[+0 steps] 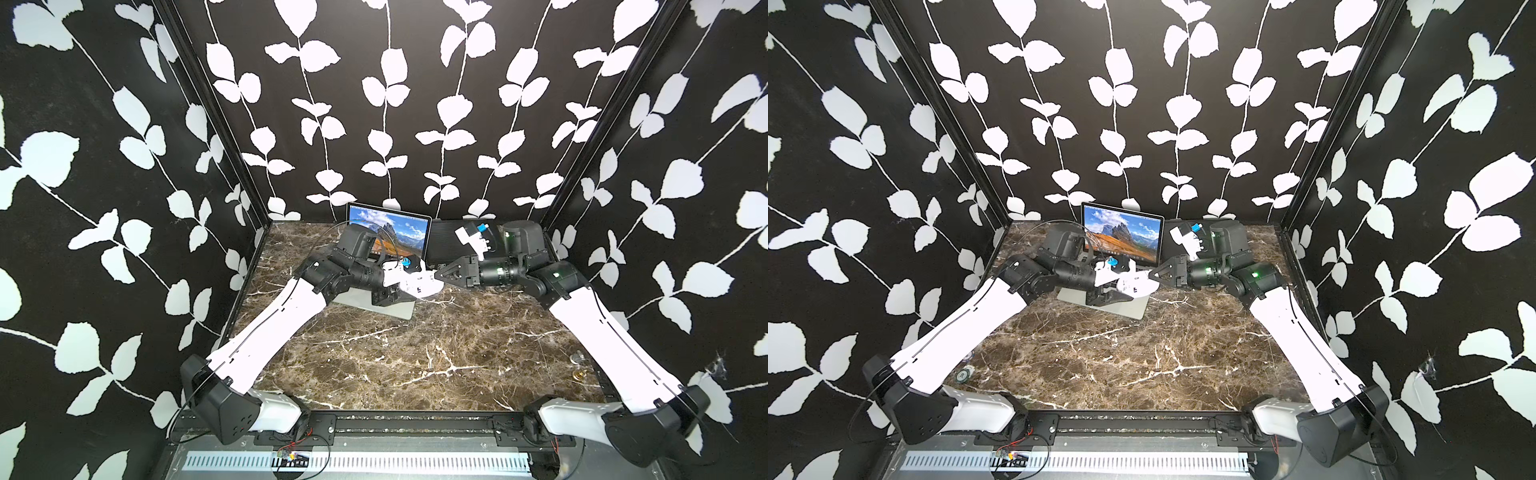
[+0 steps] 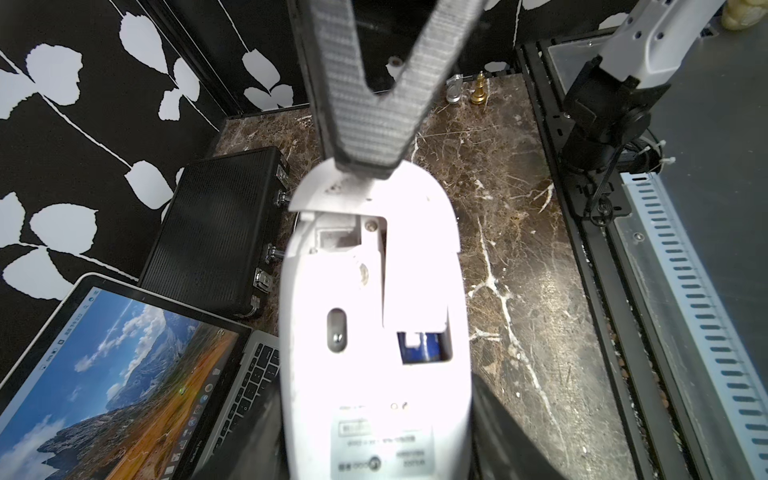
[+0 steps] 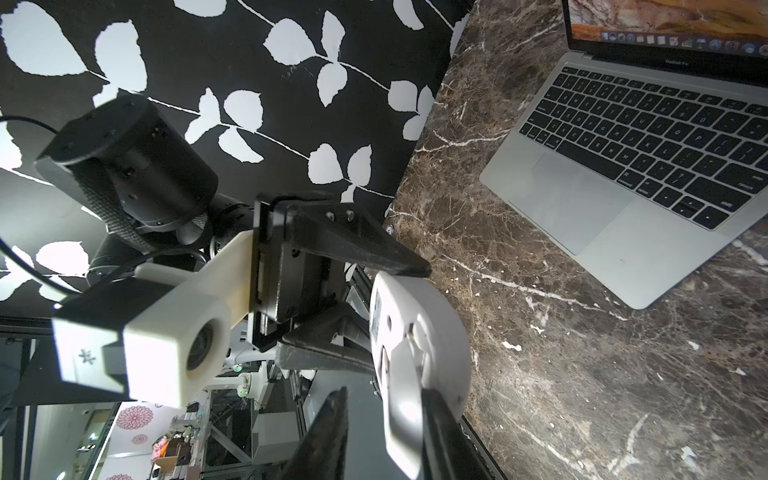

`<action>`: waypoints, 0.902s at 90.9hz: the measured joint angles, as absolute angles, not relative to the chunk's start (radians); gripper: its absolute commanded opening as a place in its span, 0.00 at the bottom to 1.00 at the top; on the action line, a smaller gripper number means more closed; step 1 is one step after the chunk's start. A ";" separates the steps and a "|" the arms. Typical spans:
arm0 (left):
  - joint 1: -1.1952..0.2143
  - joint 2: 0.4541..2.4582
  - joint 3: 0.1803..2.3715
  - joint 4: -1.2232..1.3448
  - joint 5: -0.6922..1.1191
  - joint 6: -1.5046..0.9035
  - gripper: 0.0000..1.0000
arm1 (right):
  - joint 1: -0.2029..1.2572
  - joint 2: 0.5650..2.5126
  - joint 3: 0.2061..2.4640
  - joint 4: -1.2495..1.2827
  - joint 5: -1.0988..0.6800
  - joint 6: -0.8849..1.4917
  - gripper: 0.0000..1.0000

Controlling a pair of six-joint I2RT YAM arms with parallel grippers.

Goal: Insert the wireless mouse receiver into the laptop
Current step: Close the lid on the mouse.

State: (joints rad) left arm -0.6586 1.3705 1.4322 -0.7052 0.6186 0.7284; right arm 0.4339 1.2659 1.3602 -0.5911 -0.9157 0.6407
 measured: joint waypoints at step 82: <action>-0.659 1.403 1.471 -0.706 0.651 0.703 0.51 | 0.434 1.218 1.331 -0.632 -0.840 0.625 0.68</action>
